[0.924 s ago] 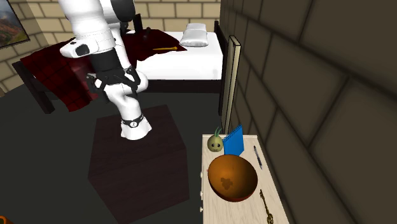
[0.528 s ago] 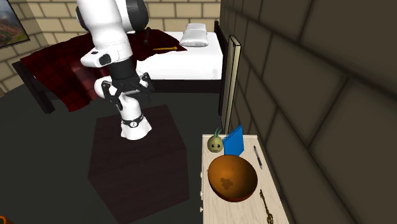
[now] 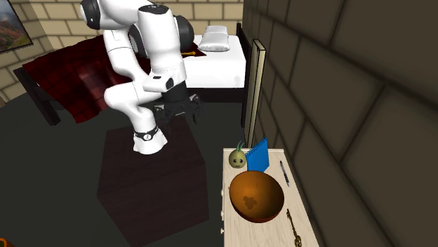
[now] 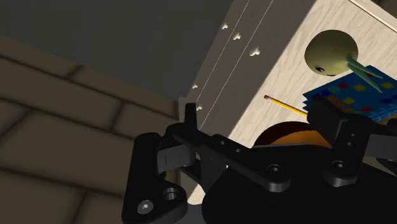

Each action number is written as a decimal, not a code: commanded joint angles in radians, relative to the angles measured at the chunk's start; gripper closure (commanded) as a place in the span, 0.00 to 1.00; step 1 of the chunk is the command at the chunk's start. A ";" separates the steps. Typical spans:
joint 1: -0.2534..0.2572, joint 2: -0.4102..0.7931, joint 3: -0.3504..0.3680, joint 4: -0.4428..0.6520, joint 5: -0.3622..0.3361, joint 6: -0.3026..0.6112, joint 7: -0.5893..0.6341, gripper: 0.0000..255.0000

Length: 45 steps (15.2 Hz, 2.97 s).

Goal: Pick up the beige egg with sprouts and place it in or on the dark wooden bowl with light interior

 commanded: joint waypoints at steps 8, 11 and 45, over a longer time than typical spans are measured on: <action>0.089 0.206 0.139 0.031 -0.002 0.196 0.005 0.00; 0.112 0.284 0.187 0.052 -0.021 0.256 0.015 0.00; 0.151 0.521 0.290 0.093 -0.141 0.446 0.087 1.00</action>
